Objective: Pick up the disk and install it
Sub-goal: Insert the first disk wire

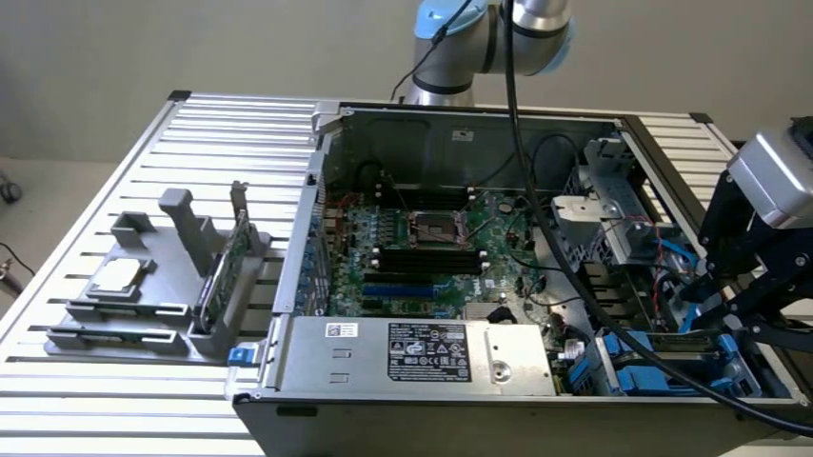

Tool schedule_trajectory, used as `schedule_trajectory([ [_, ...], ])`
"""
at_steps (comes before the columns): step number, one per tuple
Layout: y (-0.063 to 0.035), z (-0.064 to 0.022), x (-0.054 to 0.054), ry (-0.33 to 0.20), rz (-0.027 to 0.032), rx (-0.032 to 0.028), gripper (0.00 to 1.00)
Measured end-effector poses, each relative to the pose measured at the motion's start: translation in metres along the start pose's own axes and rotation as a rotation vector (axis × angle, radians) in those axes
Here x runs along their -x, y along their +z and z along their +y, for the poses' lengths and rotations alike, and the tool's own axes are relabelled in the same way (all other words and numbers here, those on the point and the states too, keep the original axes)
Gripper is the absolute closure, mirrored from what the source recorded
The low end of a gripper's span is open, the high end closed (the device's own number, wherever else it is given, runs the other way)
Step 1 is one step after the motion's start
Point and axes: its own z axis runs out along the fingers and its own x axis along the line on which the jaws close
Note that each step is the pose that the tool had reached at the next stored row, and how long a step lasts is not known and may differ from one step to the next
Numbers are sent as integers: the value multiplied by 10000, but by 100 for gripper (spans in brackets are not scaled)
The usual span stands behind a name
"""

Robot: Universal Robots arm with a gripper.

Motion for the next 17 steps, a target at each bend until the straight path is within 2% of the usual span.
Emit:
schedule_trajectory([
  [15,0,0,0,4,0,-1,69],
  [17,0,-1,1,128,-3,-19,69],
])
